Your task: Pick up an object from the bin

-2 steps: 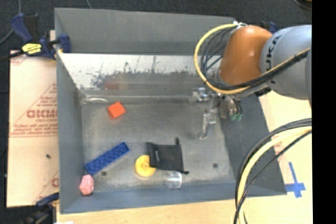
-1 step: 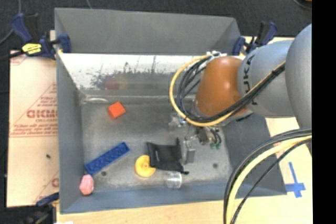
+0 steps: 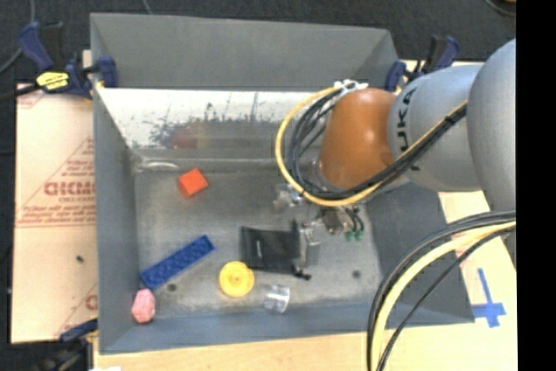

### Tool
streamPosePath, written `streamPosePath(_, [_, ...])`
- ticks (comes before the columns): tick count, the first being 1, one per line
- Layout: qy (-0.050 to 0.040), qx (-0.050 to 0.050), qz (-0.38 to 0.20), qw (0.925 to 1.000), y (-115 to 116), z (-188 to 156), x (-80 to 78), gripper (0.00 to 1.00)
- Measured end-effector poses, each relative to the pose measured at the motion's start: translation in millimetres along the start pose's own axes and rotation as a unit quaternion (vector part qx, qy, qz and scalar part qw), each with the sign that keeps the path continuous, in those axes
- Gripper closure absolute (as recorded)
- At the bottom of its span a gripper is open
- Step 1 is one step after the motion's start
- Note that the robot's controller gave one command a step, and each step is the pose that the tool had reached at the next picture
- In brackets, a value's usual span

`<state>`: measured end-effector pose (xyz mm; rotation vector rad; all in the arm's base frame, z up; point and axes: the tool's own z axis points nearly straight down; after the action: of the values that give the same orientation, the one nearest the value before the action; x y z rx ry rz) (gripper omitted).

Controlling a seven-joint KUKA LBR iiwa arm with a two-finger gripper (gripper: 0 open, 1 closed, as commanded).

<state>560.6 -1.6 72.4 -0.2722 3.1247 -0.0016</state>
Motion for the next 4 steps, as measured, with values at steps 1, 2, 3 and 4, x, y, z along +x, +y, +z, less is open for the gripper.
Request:
streamPosePath(1, [-0.0048, 0.002, 0.013, 0.9999, -5.2, -8.7, -28.2, 0.0])
streamPosePath(2, [-0.0027, 0.001, -0.11, 0.9939, 21.4, -4.3, -32.7, 0.0])
streamPosePath(3, [-0.0075, 0.002, 0.08, 0.9967, 24.3, 1.1, -23.8, 1.0])
streamPosePath(4, [-0.0075, 0.002, 0.08, 0.9968, 24.3, 1.1, -23.9, 1.0])
